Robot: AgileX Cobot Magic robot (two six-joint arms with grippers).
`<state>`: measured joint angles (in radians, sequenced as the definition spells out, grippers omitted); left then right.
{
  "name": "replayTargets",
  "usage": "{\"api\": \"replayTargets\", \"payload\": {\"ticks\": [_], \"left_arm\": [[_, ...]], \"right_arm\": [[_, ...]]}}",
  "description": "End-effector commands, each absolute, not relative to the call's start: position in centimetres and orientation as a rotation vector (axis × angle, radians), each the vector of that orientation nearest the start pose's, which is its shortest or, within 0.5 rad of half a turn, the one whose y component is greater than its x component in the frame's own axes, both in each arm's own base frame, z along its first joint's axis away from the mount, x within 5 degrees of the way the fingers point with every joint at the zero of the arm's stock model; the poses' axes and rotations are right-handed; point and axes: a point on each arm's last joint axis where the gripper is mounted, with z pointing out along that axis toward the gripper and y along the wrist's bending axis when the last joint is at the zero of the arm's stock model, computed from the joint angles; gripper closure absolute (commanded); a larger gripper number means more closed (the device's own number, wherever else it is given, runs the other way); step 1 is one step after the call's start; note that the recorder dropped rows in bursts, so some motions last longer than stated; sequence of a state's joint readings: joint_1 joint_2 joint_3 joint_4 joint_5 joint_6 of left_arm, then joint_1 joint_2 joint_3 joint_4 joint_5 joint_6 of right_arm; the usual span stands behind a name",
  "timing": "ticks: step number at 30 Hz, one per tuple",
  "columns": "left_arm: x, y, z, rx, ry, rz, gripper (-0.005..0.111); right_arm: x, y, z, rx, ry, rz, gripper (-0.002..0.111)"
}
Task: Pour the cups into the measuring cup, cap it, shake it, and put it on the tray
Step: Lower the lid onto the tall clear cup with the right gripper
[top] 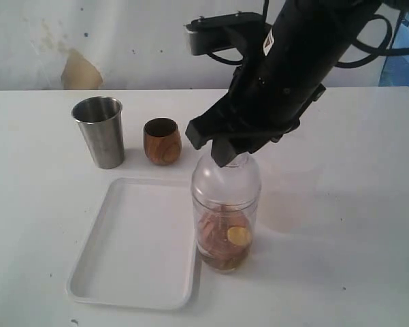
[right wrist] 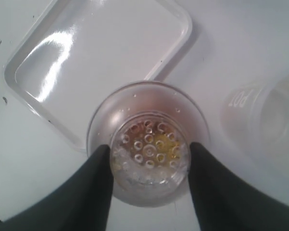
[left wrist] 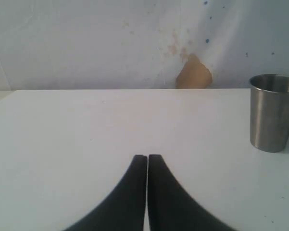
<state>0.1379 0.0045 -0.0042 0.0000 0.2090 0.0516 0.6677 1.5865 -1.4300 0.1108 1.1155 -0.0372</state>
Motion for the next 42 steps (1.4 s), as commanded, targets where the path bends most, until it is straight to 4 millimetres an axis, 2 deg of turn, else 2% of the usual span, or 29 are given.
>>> {"api": "replayTargets", "payload": {"ticks": [1, 5, 10, 19, 26, 30, 40, 42], "left_arm": [[5.5, 0.8, 19.5, -0.079, 1.685, 0.136, 0.106], [5.5, 0.8, 19.5, -0.079, 1.685, 0.136, 0.106], [5.5, 0.8, 19.5, -0.079, 1.685, 0.136, 0.106], [5.5, 0.8, 19.5, -0.079, 1.685, 0.136, 0.106], [5.5, 0.8, 19.5, -0.079, 1.685, 0.136, 0.106], [5.5, 0.8, 19.5, -0.079, 1.685, 0.136, 0.106], [5.5, 0.8, 19.5, -0.079, 1.685, 0.136, 0.106], [5.5, 0.8, 19.5, -0.079, 1.685, 0.136, 0.106]], "right_arm": [[24.9, 21.1, 30.6, -0.953, 2.702, 0.321, 0.108], [24.6, 20.8, 29.5, -0.99, 2.723, 0.296, 0.108], [24.6, 20.8, 29.5, -0.996, 2.726, 0.297, 0.108], [24.3, 20.7, 27.1, -1.021, 2.717, 0.255, 0.108], [24.0, 20.6, 26.8, -1.04, 2.738, 0.253, 0.108], [23.7, 20.3, 25.4, -1.053, 2.747, 0.241, 0.108], [23.9, 20.8, 25.8, -1.061, 2.658, 0.316, 0.108], [24.1, 20.9, 26.0, -1.059, 2.615, 0.323, 0.104]]}}
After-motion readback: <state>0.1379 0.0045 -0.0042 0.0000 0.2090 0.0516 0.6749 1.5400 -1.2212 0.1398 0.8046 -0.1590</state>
